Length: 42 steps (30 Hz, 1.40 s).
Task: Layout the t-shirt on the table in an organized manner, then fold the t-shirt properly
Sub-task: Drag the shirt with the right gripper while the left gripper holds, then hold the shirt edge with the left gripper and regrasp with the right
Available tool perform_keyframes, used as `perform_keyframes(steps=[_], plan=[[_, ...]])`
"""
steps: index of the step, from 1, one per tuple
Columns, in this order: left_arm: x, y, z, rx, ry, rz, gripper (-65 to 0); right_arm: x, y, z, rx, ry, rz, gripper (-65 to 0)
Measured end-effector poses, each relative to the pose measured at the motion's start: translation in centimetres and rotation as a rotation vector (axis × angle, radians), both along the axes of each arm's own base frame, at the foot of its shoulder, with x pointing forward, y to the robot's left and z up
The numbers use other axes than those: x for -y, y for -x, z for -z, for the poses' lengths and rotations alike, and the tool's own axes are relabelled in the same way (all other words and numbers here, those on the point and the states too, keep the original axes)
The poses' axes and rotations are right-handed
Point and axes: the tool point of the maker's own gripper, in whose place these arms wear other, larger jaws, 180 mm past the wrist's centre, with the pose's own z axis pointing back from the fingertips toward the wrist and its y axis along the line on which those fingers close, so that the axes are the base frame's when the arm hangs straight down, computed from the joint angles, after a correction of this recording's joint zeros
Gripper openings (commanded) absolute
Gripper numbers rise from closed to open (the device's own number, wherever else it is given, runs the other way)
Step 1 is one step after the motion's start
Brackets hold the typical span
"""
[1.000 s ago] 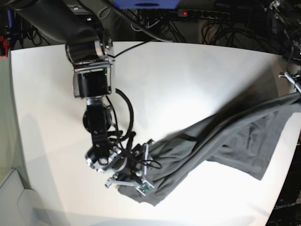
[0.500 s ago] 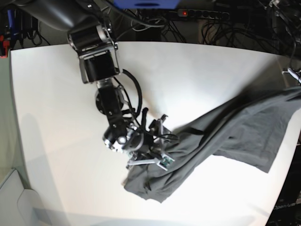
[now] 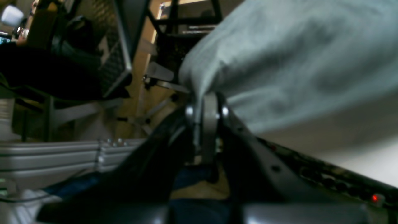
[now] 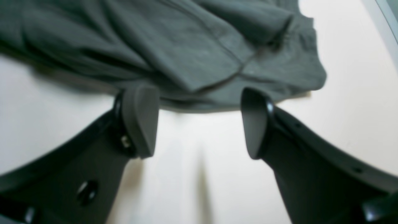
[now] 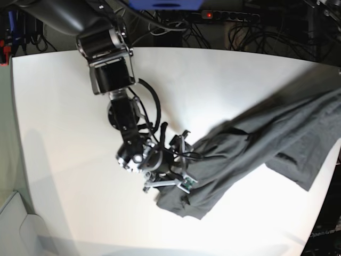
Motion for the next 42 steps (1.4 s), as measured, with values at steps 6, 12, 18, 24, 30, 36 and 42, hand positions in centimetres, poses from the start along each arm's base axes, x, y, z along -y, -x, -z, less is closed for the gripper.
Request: perform_keyframes(steps=[6,12,18,24,30,36,42], plan=[[-1.2,1.1,0.9,-0.024,0.035,-0.064,-64.9,-0.3,0.5,0.4,-0.014,-0.015,-0.005,-23.1],[0.7,-0.1,2.1,-0.025,0.067,-0.021,-64.9,-4.4,4.7,2.0,-0.1,-0.11,-0.104,-23.1],[1.5,-0.3,2.7,-0.023,0.083,-0.013,-64.9,-6.5,6.2,1.9,-0.079,-0.122,-0.185,-22.8],[2.5,0.0,3.9,-0.029,0.121,-0.015,-64.9,-7.7,5.1,-0.5,-0.002,-0.212,-0.209,-22.8],[3.1,0.1,4.6,-0.029,0.145,-0.02,-64.9,-7.6,3.6,1.1,-0.045,-0.225,-0.205,-23.0],[3.0,0.2,4.5,-0.027,0.142,-0.023,-64.9,-7.5,3.6,3.2,-0.095,-0.254,-0.202,-23.1],[3.0,0.1,4.5,-0.027,0.142,-0.022,-64.9,-6.7,1.8,1.9,-0.068,-0.291,-0.158,-23.1]])
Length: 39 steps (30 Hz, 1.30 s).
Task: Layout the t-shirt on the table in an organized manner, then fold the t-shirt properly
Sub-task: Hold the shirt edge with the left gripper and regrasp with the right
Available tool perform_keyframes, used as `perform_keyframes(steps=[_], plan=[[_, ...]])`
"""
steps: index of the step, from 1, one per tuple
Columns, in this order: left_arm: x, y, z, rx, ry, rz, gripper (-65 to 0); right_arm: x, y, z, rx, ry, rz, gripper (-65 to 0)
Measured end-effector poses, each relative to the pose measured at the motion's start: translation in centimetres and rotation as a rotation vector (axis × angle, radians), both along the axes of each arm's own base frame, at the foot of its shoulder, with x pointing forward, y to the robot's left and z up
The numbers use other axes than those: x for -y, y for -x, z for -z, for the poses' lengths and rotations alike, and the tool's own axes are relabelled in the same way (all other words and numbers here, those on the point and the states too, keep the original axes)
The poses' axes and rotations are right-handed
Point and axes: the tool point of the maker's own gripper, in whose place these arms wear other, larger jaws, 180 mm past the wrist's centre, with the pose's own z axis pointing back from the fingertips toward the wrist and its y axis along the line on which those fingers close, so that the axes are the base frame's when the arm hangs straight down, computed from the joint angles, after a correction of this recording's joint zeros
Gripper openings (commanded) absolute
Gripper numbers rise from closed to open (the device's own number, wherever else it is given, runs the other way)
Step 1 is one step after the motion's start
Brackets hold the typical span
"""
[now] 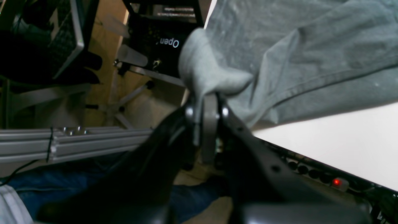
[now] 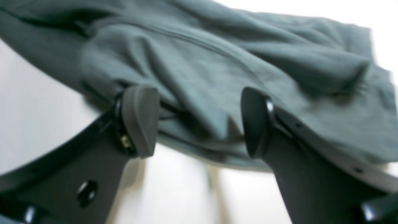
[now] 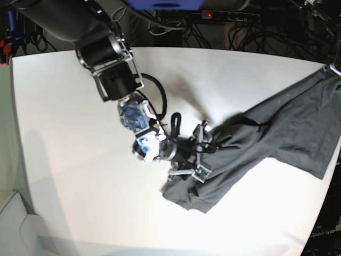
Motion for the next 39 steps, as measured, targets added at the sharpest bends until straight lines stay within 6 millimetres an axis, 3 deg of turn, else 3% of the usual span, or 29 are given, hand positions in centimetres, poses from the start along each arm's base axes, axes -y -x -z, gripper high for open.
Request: perform_keyframes(steps=[4,12,21,29,39], plan=[[0.0,0.0,0.0,0.0,0.0,0.0,-64.9,-0.1,-0.8,-1.1,0.025,-0.009,0.001,-23.1],[0.0,0.0,0.0,0.0,0.001,0.001,-64.9,-0.1,-0.6,-0.8,0.018,-0.008,0.001,-23.1],[0.3,0.0,0.3,0.0,0.012,-0.002,-64.9,1.7,-1.5,-0.7,0.008,-0.02,0.054,-22.9],[0.6,0.0,0.5,0.003,0.019,-0.001,-64.9,2.1,0.3,1.7,-0.044,-0.006,0.057,-22.8],[0.6,0.0,0.5,0.003,0.019,-0.001,-64.9,1.3,0.0,0.5,-0.011,-0.078,0.054,-23.2]])
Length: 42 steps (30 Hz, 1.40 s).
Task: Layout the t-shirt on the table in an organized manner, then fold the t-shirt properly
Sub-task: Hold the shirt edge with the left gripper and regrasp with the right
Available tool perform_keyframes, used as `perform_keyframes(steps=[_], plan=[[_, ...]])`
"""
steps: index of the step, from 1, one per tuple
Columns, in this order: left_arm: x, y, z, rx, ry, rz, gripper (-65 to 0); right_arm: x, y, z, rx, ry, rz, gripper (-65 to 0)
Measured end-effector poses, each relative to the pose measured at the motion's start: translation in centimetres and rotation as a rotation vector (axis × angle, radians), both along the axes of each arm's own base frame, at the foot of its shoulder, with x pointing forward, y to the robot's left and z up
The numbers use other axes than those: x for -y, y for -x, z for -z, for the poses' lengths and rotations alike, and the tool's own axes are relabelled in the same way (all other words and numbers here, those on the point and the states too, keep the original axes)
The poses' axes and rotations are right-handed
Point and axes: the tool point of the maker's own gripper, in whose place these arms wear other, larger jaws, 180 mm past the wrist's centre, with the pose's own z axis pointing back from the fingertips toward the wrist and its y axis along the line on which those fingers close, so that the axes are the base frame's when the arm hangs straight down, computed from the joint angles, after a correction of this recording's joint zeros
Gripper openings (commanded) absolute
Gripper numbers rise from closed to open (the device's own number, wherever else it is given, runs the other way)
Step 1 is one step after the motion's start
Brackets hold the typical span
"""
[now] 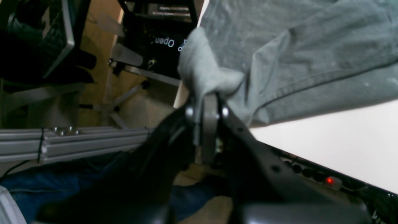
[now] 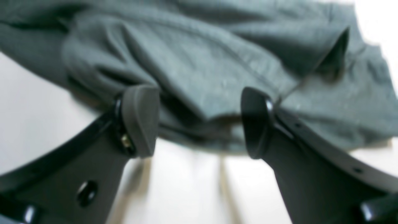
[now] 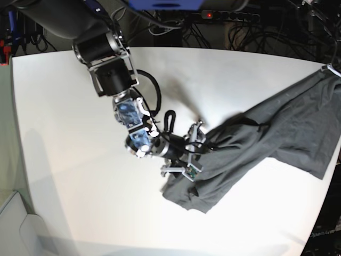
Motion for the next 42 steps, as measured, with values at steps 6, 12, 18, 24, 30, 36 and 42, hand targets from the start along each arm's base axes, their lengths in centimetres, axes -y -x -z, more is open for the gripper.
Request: perform_keyframes(steps=[6,12,18,24,30,36,42], plan=[[0.0,0.0,0.0,0.002,0.0,0.001,-64.9,0.4,1.2,3.6,-0.1,0.008,0.006,-26.5],[0.0,0.0,0.0,0.003,0.0,0.001,-64.9,0.1,0.3,2.4,-0.07,-0.032,0.011,-31.0],[0.0,0.0,0.1,0.002,0.002,0.001,-64.9,0.2,0.0,2.2,-0.065,-0.027,0.011,-31.0],[0.7,-0.7,0.4,-0.007,0.008,0.029,-64.9,-0.1,-0.2,1.8,-0.058,-0.033,0.009,-31.3],[0.7,-0.7,0.4,-0.009,0.009,0.032,-64.9,-0.7,-0.1,1.6,-0.058,-0.043,0.004,-31.6],[0.8,-0.8,0.4,-0.008,0.009,0.032,-64.9,-0.7,-0.1,1.6,-0.058,-0.043,0.004,-47.1],[0.8,-0.7,0.4,-0.008,0.009,0.032,-64.9,-1.1,-0.5,0.5,-0.023,-0.1,0.007,-65.0]])
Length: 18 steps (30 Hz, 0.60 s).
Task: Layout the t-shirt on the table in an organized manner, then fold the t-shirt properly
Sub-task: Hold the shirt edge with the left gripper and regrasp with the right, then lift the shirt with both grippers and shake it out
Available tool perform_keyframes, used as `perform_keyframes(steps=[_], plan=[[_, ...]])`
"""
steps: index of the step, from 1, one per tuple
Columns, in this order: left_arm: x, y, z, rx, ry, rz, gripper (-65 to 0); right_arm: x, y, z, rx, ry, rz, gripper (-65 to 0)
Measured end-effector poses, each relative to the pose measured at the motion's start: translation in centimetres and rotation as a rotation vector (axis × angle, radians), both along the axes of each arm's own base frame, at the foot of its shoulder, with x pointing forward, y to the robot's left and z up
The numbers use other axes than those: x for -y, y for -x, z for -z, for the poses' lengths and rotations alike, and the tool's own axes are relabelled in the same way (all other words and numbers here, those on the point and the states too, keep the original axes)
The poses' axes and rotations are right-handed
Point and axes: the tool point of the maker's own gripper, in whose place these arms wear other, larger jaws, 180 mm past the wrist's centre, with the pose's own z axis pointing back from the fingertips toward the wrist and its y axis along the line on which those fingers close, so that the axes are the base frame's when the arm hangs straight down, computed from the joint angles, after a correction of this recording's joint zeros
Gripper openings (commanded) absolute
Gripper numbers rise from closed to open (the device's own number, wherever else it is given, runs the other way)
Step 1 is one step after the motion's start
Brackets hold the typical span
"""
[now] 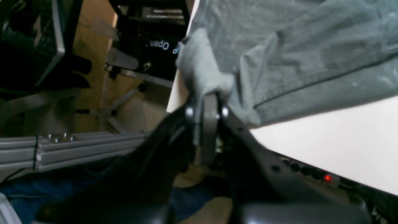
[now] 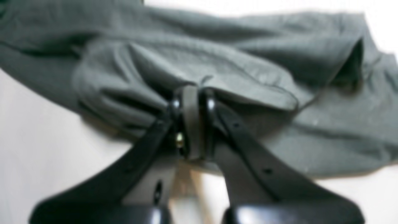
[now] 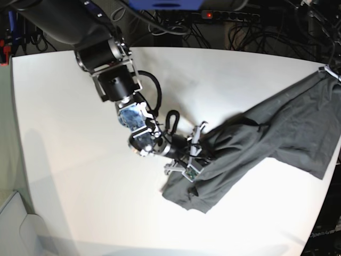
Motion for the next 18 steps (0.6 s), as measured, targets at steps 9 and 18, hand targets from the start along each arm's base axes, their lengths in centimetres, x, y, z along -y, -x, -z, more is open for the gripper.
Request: perform_keyframes(steps=[9,18], plan=[[0.0,0.0,-0.1,0.002,-0.002,0.0,-64.9,0.7,-1.2,-2.0,0.064,-0.03,0.074,-65.0],[2.8,-2.7,-2.0,0.081,0.001,0.052,-64.9,9.3,-4.1,-9.2,0.227,-0.099,0.358,-65.0]])
